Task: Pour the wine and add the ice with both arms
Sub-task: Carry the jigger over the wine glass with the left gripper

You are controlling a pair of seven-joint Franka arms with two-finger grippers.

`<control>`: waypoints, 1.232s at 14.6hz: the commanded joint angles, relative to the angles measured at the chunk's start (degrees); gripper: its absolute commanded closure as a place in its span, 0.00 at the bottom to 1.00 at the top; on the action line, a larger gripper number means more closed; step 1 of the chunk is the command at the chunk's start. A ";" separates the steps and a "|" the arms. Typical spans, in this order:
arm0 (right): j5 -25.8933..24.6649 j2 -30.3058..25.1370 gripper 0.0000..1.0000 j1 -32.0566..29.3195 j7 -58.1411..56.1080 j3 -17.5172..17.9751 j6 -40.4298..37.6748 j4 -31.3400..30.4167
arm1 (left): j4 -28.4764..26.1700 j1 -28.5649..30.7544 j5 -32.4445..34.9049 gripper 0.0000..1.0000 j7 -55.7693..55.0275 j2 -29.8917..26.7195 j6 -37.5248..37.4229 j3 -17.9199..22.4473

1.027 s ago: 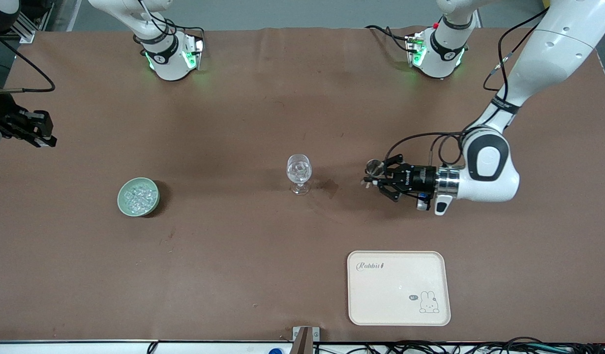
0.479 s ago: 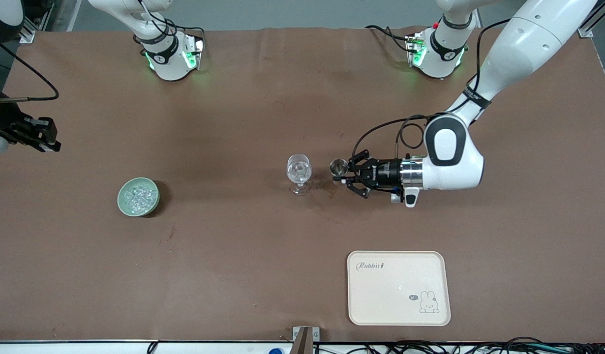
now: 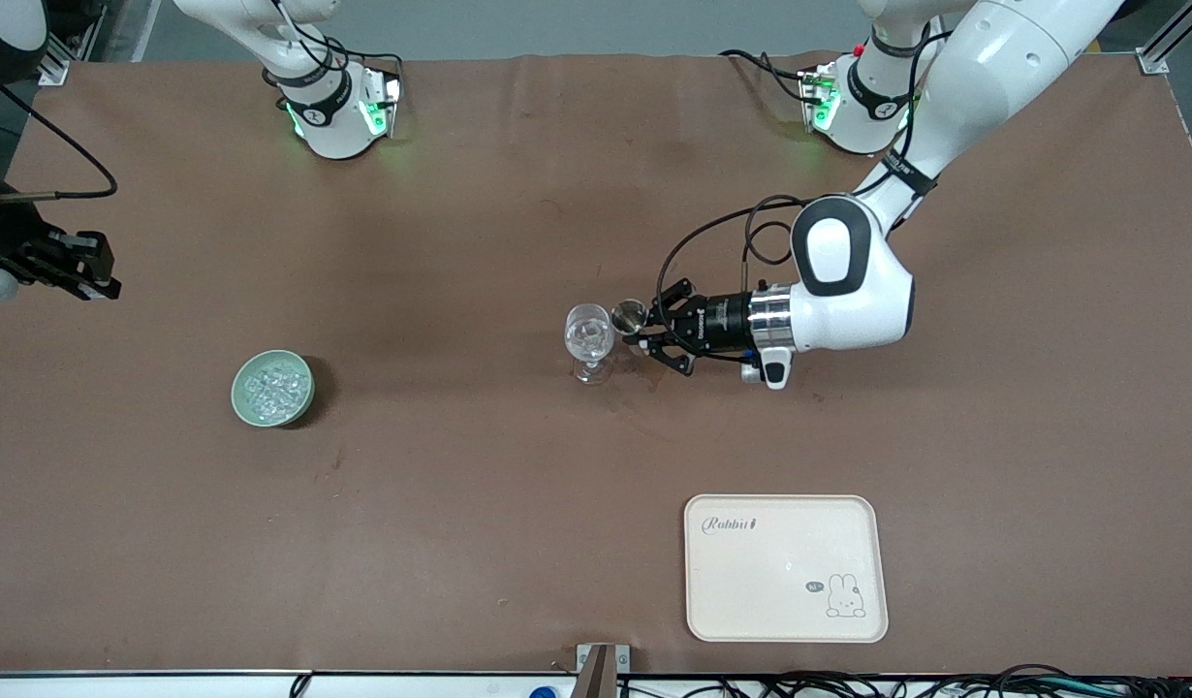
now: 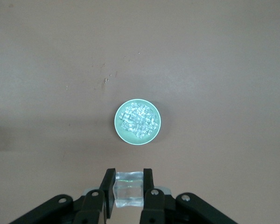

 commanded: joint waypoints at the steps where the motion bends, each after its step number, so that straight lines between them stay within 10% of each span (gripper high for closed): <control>1: 0.51 0.41 0.88 0.13 0.41 0.06 -0.76 0.95 | -1.84 -1.31 2.28 0.99 -2.38 -3.37 1.78 0.40; 18: 0.69 0.41 0.87 0.21 0.50 0.06 -0.76 1.04 | 3.34 -7.90 43.26 0.99 -42.90 -2.58 1.79 0.57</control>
